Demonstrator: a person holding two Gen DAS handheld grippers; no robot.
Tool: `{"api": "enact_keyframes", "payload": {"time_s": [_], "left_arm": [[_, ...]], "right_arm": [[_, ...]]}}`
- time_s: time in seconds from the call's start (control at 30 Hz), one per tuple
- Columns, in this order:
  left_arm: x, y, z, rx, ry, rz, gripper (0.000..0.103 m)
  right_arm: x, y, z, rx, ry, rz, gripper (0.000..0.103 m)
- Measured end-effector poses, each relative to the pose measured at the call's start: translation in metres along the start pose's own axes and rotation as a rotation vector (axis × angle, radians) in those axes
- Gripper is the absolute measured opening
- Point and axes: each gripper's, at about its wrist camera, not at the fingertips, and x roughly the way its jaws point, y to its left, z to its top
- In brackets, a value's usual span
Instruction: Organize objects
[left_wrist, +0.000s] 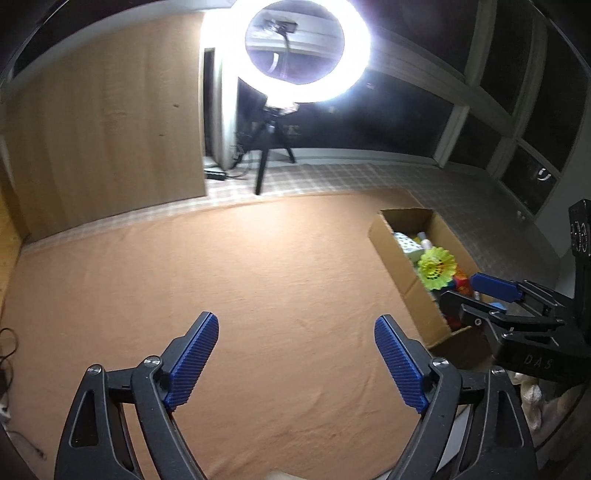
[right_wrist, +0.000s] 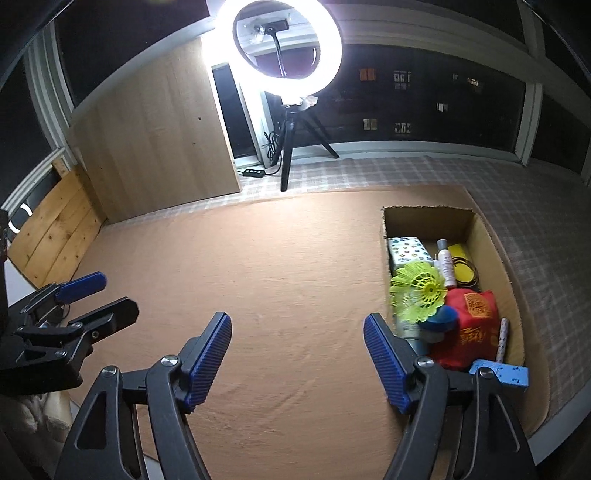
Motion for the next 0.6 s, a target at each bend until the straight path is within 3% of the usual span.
{"api": "enact_keyframes", "payload": {"time_s": [0.6], "left_arm": [[-0.026, 0.030, -0.030, -0.041, 0.018, 0.111, 0.095]], "right_arm": [[-0.004, 0.028, -0.017, 0.023, -0.016, -0.036, 0.072]]}}
